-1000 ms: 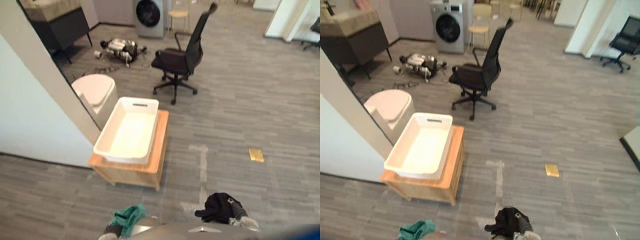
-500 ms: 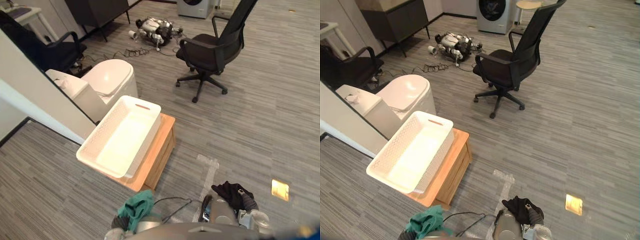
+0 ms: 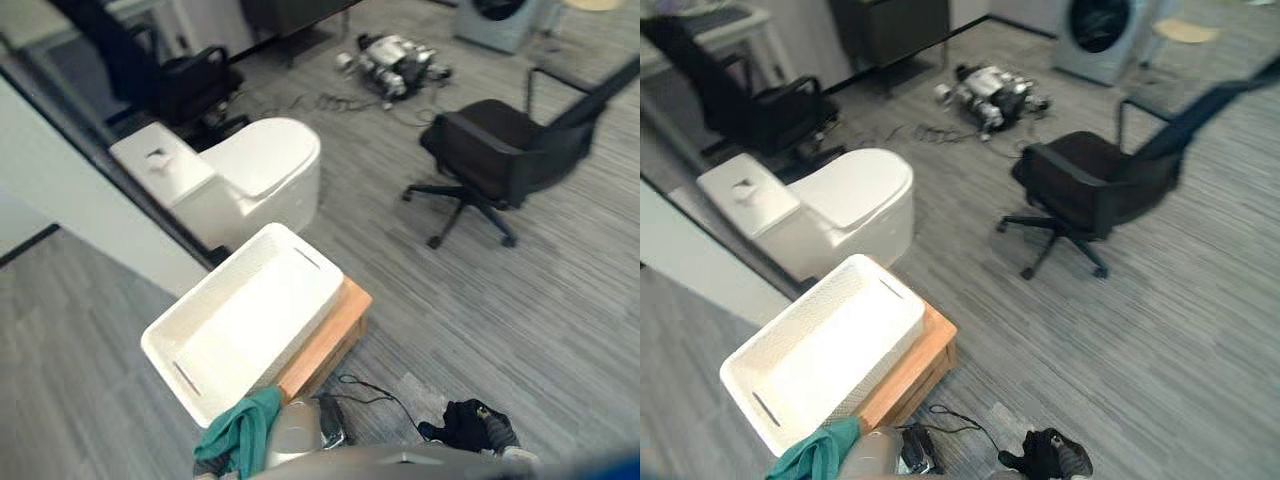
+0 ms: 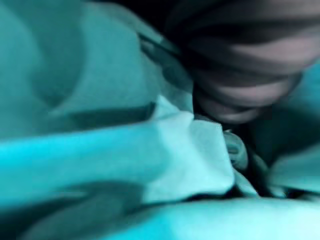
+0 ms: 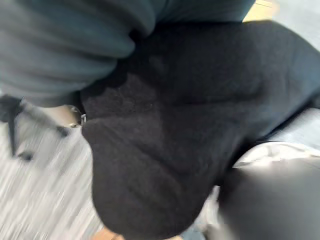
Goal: Tidy the bed and pick cloth on bed and put in laundry
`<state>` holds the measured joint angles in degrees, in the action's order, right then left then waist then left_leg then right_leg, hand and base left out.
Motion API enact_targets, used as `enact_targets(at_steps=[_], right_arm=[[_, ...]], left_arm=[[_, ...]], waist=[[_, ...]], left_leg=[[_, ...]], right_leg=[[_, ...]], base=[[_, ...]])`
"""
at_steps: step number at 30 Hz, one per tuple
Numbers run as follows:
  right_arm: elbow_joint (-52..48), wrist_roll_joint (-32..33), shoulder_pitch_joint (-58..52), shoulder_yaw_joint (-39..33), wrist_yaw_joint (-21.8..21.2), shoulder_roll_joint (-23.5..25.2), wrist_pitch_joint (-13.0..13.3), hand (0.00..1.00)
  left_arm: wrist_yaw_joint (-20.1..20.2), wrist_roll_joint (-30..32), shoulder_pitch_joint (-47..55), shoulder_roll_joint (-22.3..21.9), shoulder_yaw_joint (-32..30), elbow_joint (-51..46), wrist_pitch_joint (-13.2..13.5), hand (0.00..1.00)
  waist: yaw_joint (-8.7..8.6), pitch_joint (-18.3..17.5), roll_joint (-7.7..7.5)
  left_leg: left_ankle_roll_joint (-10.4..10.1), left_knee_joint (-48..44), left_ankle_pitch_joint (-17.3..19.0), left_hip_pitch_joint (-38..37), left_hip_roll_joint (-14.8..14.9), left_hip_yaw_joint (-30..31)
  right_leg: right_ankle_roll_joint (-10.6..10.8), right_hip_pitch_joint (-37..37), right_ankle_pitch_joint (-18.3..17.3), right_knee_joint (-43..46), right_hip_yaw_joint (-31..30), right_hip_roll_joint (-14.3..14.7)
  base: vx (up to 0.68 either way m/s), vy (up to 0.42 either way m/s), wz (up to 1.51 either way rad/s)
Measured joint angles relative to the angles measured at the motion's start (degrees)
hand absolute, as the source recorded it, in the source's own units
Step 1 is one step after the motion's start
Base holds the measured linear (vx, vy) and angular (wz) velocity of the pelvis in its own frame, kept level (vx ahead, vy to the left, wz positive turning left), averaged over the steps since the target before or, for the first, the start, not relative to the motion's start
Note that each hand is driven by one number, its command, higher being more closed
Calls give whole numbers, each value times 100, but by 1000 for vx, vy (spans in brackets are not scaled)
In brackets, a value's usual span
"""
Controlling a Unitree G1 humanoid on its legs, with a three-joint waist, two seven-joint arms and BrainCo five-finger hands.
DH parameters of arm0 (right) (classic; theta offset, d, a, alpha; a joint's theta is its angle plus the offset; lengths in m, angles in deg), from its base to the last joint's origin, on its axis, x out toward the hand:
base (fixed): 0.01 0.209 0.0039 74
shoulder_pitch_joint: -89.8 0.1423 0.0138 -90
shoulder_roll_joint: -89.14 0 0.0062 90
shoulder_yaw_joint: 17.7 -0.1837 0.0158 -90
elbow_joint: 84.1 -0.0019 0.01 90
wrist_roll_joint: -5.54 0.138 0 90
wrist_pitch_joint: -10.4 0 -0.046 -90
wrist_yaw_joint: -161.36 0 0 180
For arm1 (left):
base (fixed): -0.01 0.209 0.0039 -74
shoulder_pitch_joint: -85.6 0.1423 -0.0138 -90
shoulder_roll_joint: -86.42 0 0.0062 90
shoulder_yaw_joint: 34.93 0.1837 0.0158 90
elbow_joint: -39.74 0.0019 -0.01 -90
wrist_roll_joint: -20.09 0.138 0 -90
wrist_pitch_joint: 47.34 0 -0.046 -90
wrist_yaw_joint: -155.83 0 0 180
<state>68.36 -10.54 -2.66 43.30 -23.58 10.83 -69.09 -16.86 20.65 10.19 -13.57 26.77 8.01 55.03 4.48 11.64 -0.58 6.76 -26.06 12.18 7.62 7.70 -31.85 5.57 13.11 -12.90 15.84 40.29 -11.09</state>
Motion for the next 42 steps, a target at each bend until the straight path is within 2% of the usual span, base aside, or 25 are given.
enact_targets(at_steps=[1, 2, 3, 4, 5, 6, 7, 8, 9, 10, 11, 13, 14, 20, 24, 27, 28, 30, 31, 33, 34, 37, 39, 40, 42], right_arm=[[-21, -10, 51, 151, 46, -25, 31, 100], [-2, -4, 39, 264, 69, -165, 24, 100], [3, 8, 57, 299, 77, -174, 19, 100], [-2, 11, 82, 438, 71, -251, 33, 100], [-9, 26, 97, 534, 65, -301, 30, 100], [-13, 29, 91, 539, 65, -303, 30, 100], [-81, 130, 29, 697, 63, -294, 33, 100], [-216, 196, -62, 898, 50, -271, 27, 100], [-306, 303, -101, 1004, 44, -249, 18, 100], [-375, 473, -212, 1123, 40, -105, 16, 100], [-272, 658, -265, 1117, 41, -28, -36, 100], [-322, 793, -199, 1154, 6, -72, -70, 100], [-318, 791, -161, 1156, -84, -74, -80, 100], [-184, 782, 31, 1206, -393, -35, -350, 100], [50, 784, 43, 1013, -431, -19, -510, 100], [145, 788, -12, 887, -401, -21, -596, 100], [147, 789, -16, 838, -388, -34, -605, 100], [156, 794, -42, 752, -382, -70, -608, 100], [121, 796, -85, 697, -378, -134, -608, 100], [21, 796, -172, 697, -373, -208, -624, 100], [-9, 791, -167, 680, -369, -297, -651, 100], [-7, 771, -177, 710, -392, -66, -715, 100], [-9, 757, -168, 688, -387, -95, -725, 100], [-8, 760, -160, 664, -381, -101, -726, 100], [-8, 765, -72, 631, -378, -98, -719, 100]], left_arm=[[88, 10, -133, 90, -114, 55, -37, 100], [179, 24, -199, 127, -121, 47, -56, 100], [218, 54, -203, 186, -90, 56, -82, 100], [293, 128, -156, 249, -87, 126, -103, 100], [343, 148, -212, 319, 50, 165, -224, 100], [344, 148, -216, 328, 81, 165, -241, 100], [287, 130, -308, 347, 446, 122, -489, 100], [145, 117, -453, 325, 654, 91, -701, 100], [54, 97, -525, 300, 738, 58, -827, 100], [-118, 11, -567, 322, 801, -103, -1035, 100], [-302, -8, -687, 99, 808, -92, -1235, 100], [-506, -146, -618, -197, 769, -110, -1419, 100], [-639, -232, -482, -250, 767, -101, -1514, 100], [-1067, -471, -229, -374, 741, -71, -1574, 100], [-1311, -620, -256, -313, 788, -68, -1660, 100], [-1493, -564, -247, -304, 787, -64, -1684, 100], [-1544, -542, -251, -303, 789, -50, -1697, 100], [-1663, -535, -252, -333, 787, 12, -1727, 100], [-1721, -454, -236, -338, 795, 38, -1730, 100], [-1770, -313, -248, -343, 803, 37, -1717, 100], [-1767, -305, -255, -352, 814, 33, -1713, 100], [-1727, -199, -222, -84, 1034, 26, -1689, 100], [-1620, -199, -223, -100, 1032, 5, -1595, 100], [-1586, -199, -236, -119, 1036, -10, -1515, 100], [-1497, -188, -240, -145, 1124, -9, -1345, 100]], waist=[[-132, 4, -19], [-138, 6, -10], [-128, 25, -106], [-135, 39, -86], [-150, 54, -77], [-152, 59, -69], [-189, 67, 17], [-260, 71, 99], [-273, 31, 35], [-269, -66, -398], [-243, -120, -450], [-95, -230, -151], [-75, -257, -69], [-21, -305, 17], [-81, -282, -27], [-97, -263, -54], [-162, -233, -114], [-180, -229, -51], [-217, -235, -44], [-332, -241, -17], [-366, -257, 141], [-366, -270, -202], [-372, -273, -205], [-381, -247, -155], [-388, -237, -70]], left_leg=[[-63, -130, 186, 122, -2, -41], [-92, 562, 213, -161, -262, 165], [-77, 742, 55, -314, -390, 201], [-108, 976, 28, -532, -497, 578], [-199, 1058, 22, -753, -478, 901], [-207, 1071, 20, -773, -473, 939], [-367, 1169, -40, -987, -365, 1477], [-546, 1157, -81, -953, -301, 1964], [-672, 1119, -80, -905, -321, 2199], [-894, 1022, -73, -804, -595, 2527], [-1024, 918, -50, -692, -503, 2822], [-1210, 1087, -179, -685, -137, 2897], [-1334, 1303, -306, -794, -13, 2903], [-1433, 1837, -808, -1131, 206, 2597], [-1265, 1917, -1197, -1051, 155, 1759], [-1171, 2070, -1379, -1002, 54, 1686], [-1098, 2055, -1326, -960, 23, 1616], [-1017, 1359, -838, -870, 148, 1167], [-978, 949, -607, -930, 191, 1000], [-1021, 853, -460, -1097, 285, 976], [-1130, 1234, -269, -1165, 211, 1130], [-936, 1686, -557, -1181, -262, 1176], [-899, 1624, -564, -1074, -359, 1206], [-862, 1579, -541, -1044, -381, 1194], [-890, 1619, -512, -1076, -396, 1131]], right_leg=[[60, 46, -70, 274, 91, 21], [31, -201, -177, 1325, -104, -172], [0, -417, -134, 1989, -350, -388], [0, -816, -297, 2941, -984, -501], [-86, -1078, -528, 3235, -1439, -466], [-95, -1110, -549, 3250, -1483, -454], [-200, -1488, -638, 3124, -2115, -225], [-155, -1748, -674, 2745, -2758, -27], [-83, -1803, -654, 2369, -3142, 7], [171, -1802, -221, 1336, -3856, -160], [61, -1473, -539, 970, -3863, -39], [-114, -1335, -414, 631, -3638, 312], [-164, -1198, -378, 479, -3523, 434], [-221, -724, -99, -139, -3303, 658], [-208, -438, 160, -541, -2781, 481], [-207, -423, 190, -580, -2486, 390], [-231, -466, 204, -603, -2284, 304], [-242, -454, 197, -603, -1986, 140], [-201, -420, 220, -571, -1843, -35], [-46, -383, 308, -579, -1730, -194], [71, -405, 348, -574, -1730, -183], [161, -459, 451, -609, -1812, -441], [245, -441, 609, -688, -1819, -521], [351, -410, 702, -789, -1843, -559], [367, -422, 759, -825, -1899, -577]], base=[[298, -4, 163], [192, 27, 156], [196, -60, 152], [265, -223, 142], [263, -256, 123], [257, -297, 152], [223, -348, 181], [188, -367, 217], [199, -495, 209], [219, -521, 180], [244, -503, 146], [178, -294, 38], [129, -187, 16], [99, -103, 14], [2, 6, 39], [-71, 14, 39], [-149, 37, 39], [-149, 88, 30], [-118, 254, 32], [-125, 341, 44], [-117, 309, 35], [-73, 210, 26], [-117, 146, 20], [-120, 99, -1], [-130, 74, -14]])
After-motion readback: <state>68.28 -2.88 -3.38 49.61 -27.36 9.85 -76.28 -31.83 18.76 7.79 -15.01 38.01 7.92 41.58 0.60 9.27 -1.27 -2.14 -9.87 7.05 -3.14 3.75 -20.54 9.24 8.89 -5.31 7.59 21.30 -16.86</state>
